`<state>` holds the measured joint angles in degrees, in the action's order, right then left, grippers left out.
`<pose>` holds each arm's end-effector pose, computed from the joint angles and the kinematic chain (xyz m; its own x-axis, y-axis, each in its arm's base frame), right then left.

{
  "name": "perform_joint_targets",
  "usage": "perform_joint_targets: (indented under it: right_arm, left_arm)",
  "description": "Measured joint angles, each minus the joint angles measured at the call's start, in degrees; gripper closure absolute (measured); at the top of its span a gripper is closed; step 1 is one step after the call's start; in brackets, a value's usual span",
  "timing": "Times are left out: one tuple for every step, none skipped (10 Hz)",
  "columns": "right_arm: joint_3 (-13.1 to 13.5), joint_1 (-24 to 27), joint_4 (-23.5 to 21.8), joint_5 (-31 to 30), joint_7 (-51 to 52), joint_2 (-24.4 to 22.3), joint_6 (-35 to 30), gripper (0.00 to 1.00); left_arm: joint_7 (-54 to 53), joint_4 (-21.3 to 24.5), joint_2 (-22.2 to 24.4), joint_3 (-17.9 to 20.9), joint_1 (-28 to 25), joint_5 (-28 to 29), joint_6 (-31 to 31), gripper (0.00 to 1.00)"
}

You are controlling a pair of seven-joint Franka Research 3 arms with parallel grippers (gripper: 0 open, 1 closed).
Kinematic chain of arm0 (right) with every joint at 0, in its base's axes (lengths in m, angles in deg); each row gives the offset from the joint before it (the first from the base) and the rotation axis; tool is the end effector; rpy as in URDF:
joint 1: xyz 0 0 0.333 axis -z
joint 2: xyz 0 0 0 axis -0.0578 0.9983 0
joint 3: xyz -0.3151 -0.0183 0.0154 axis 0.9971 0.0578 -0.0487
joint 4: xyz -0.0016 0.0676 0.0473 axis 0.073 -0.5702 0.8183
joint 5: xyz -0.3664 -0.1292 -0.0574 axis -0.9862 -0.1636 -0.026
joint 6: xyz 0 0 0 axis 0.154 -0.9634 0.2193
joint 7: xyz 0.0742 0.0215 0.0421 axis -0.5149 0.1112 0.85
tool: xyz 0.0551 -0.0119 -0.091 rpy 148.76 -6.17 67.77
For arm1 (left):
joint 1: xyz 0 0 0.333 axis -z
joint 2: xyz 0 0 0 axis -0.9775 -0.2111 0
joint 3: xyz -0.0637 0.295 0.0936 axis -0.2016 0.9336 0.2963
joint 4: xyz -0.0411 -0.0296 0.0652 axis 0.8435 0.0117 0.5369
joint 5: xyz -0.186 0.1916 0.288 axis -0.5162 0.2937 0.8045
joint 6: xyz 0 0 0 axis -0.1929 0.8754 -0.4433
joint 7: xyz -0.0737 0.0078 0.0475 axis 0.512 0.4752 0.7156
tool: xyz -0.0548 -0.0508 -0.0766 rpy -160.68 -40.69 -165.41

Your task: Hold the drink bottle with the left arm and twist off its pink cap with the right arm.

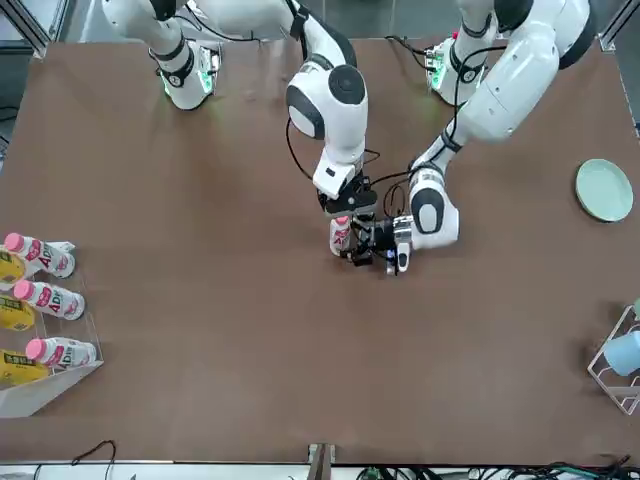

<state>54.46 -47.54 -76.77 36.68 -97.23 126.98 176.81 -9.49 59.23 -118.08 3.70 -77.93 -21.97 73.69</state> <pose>0.4762 0.5840 0.3777 0.9774 0.1675 0.1287 0.1694 -0.9855 -0.0040 0.5057 -0.3110 0.1127 0.3416 0.3305 -0.8798 0.9395 -0.1475 0.3093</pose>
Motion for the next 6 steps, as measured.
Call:
perform_joint_targets:
  right_arm:
    - [0.0, 0.0, 0.0, 0.0, 0.0, 0.0, 0.0, 0.43]
    - [0.0, 0.0, 0.0, 0.0, 0.0, 0.0, 0.0, 0.43]
    - [0.0, 0.0, 0.0, 0.0, 0.0, 0.0, 0.0, 0.43]
    - [0.0, 0.0, -0.1, 0.0, 0.0, 0.0, -0.1, 0.43]
    - [0.1, 0.0, -0.1, 0.0, 0.0, 0.0, -0.1, 0.44]
    - [0.1, 0.1, -0.1, 0.0, 0.0, 0.0, -0.1, 0.45]
  left_arm:
    - [0.0, 0.0, 0.0, 0.0, 0.3, -0.8, 0.4, 0.05]
    - [0.0, -0.1, 0.0, 0.0, 0.6, -1.4, 0.7, 0.07]
    - [0.0, -0.2, 0.0, 0.0, 1.0, -1.7, 0.9, 0.09]
    - [0.0, -0.3, 0.0, 0.0, 1.2, -1.9, 1.1, 0.10]
    - [0.0, -0.3, 0.0, 0.0, 1.3, -1.9, 1.1, 0.17]
    - [0.0, -0.4, 0.0, 0.0, 1.3, -2.2, 1.3, 0.31]
